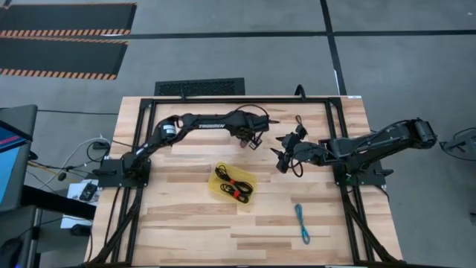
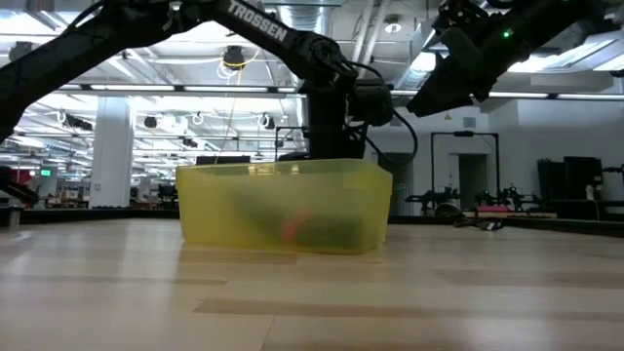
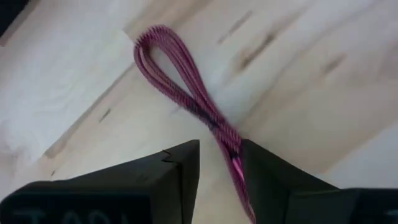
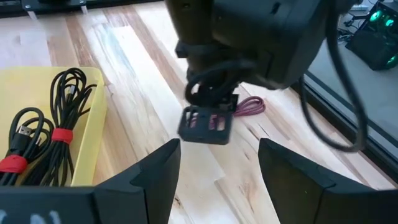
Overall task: Pick and place USB-C Cables
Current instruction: Put the pink charger cable into the yellow bin
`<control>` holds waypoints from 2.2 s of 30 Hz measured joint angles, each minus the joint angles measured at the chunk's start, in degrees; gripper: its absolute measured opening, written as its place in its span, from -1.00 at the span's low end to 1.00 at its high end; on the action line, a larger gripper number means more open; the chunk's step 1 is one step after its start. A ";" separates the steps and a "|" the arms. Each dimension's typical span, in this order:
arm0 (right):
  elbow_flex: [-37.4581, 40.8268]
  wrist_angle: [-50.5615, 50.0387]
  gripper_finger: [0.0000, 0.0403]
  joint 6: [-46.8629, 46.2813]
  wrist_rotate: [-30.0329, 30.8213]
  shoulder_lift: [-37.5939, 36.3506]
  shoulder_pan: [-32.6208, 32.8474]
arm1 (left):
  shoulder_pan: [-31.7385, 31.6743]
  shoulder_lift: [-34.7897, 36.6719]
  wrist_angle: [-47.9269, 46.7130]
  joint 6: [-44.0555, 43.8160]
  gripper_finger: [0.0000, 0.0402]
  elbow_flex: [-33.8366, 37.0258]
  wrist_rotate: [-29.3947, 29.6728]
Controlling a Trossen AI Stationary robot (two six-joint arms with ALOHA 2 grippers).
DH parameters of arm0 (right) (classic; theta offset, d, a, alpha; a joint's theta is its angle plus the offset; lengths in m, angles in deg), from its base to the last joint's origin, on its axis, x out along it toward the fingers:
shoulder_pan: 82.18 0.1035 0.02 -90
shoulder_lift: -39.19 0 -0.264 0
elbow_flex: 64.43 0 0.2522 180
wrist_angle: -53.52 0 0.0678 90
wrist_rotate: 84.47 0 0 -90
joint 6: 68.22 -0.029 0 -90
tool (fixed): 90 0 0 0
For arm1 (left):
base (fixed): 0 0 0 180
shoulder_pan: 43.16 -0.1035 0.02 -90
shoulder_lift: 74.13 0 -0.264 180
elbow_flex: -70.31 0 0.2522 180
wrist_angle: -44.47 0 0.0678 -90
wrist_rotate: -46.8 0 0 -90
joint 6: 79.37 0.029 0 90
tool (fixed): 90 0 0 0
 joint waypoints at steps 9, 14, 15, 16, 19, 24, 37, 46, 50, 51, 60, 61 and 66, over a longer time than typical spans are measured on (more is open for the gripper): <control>0.00 -0.01 0.21 -0.02 0.02 0.00 0.00 | -1.42 -1.18 3.05 -0.42 -0.45 0.60 -3.30; 0.00 -0.24 0.21 -0.45 0.04 0.02 0.00 | -1.79 -2.01 3.70 0.63 -0.45 1.55 -5.55; 0.00 -0.23 0.21 -0.44 0.04 0.02 0.00 | -1.52 -2.03 3.72 1.17 -0.45 1.68 -4.87; 0.00 -0.16 0.21 -0.46 0.07 0.02 0.00 | -1.33 -2.06 3.69 1.87 -0.45 1.71 -4.35; 0.00 -0.14 0.21 -0.45 0.08 0.01 0.00 | -1.27 -2.13 3.65 3.69 -0.47 1.73 -4.64; 0.00 -0.07 0.21 -0.46 0.11 0.02 0.00 | -1.03 -2.27 3.27 8.47 -0.66 1.73 -4.88; 0.00 -0.05 0.21 -0.84 0.09 0.01 0.00 | 1.92 -1.71 -0.53 31.04 -0.97 -0.44 -2.36; -2.17 -3.13 0.21 -1.10 -0.12 0.00 0.15 | 7.16 6.77 -2.47 39.23 -0.99 2.66 -2.89; -3.72 -5.94 0.21 -2.65 -0.02 -0.08 1.32 | 11.01 13.29 -2.59 42.20 -0.99 9.14 -4.27; -3.80 -6.55 0.21 -2.97 0.02 -0.05 1.79 | 11.87 15.39 -2.41 42.53 -1.00 11.29 -4.56; -4.02 -1.08 0.21 -4.03 1.84 -0.02 4.21 | 19.06 32.83 13.55 49.81 -1.00 31.31 -19.14; -4.02 0.08 0.21 -4.04 1.86 -0.02 4.17 | 20.04 33.54 15.10 50.89 -1.00 33.19 -18.57; -4.07 4.55 0.21 -4.03 1.69 -0.02 4.20 | 23.35 34.01 20.00 51.31 -1.00 39.64 -12.75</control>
